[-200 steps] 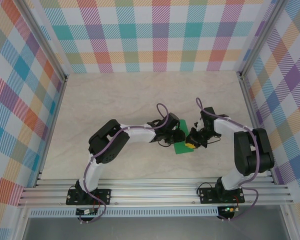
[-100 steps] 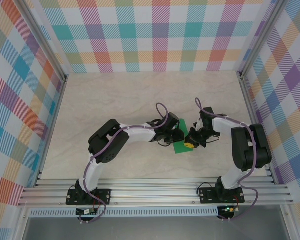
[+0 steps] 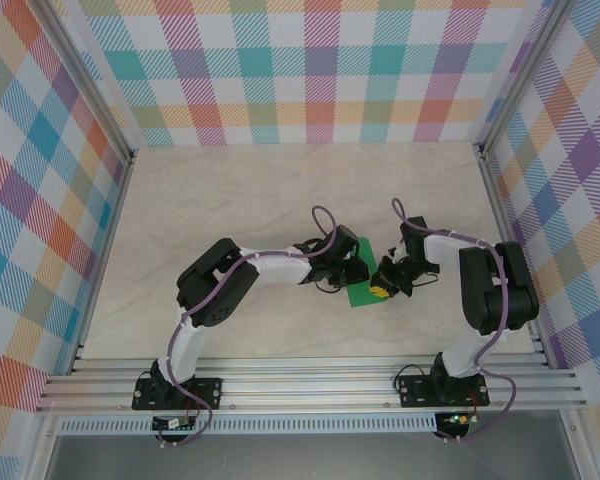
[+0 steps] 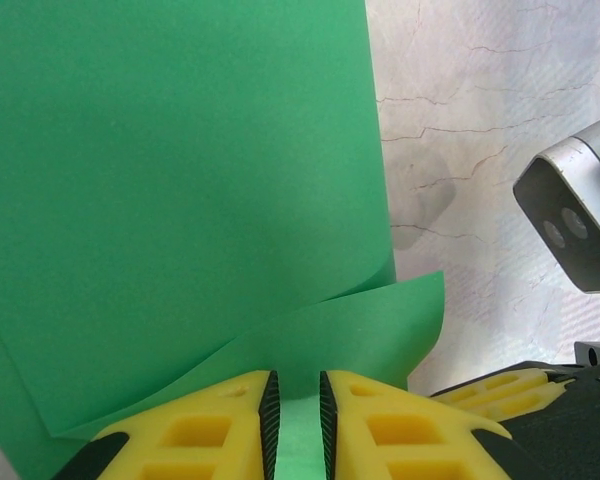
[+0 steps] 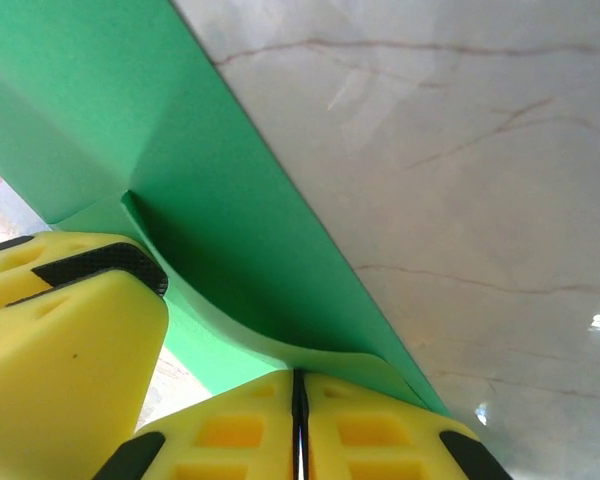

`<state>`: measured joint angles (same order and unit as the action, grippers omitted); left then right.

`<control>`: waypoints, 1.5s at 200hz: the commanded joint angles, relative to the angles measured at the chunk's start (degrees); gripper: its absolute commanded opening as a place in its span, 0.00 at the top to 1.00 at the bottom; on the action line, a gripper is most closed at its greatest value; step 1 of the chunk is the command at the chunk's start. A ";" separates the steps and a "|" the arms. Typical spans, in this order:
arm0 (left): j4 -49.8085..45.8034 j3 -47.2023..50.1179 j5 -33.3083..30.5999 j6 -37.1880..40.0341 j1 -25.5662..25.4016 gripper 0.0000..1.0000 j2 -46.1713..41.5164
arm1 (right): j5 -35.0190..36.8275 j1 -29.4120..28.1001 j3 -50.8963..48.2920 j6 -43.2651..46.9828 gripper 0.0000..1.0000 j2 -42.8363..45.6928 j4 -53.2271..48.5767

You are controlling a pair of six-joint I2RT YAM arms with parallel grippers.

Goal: Fold a paper plane with a square sheet of paper (pick it up from the middle)
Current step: Fold the triangle a second time at the center of the table.

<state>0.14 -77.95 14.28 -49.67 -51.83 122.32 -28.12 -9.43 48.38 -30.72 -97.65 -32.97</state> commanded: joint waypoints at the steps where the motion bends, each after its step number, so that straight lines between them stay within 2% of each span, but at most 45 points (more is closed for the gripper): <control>1: -4.16 -0.13 -1.14 0.74 0.15 0.79 1.57 | 4.23 1.21 -2.08 -1.89 0.90 1.91 -1.10; 69: -5.16 0.52 -1.63 0.78 0.33 0.80 1.59 | 9.18 1.55 -3.82 -1.50 0.87 5.70 -6.48; 143: -5.24 0.16 -1.10 1.02 0.33 0.81 1.76 | 14.22 1.76 -4.71 -1.44 0.88 7.13 -10.22; 211: -5.33 0.19 -0.80 1.26 0.37 0.81 1.60 | 15.19 2.62 -3.93 0.16 0.88 7.65 -11.69; 243: -3.71 0.17 0.82 1.65 0.33 0.79 0.35 | 13.57 2.59 -1.66 2.26 0.81 13.76 -11.27; 274: -5.07 -0.93 0.25 2.97 0.40 0.78 -2.36 | 8.69 2.58 -1.01 6.47 0.60 17.21 -7.44; 300: -5.99 -1.58 -0.29 3.45 0.68 0.78 -3.44 | 3.94 2.63 -0.56 9.03 0.53 15.29 -3.77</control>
<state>-1.32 -78.19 14.68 -47.94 -51.66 121.84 -18.72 -7.11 46.41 -25.69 -80.73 -39.72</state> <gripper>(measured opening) 0.221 0.454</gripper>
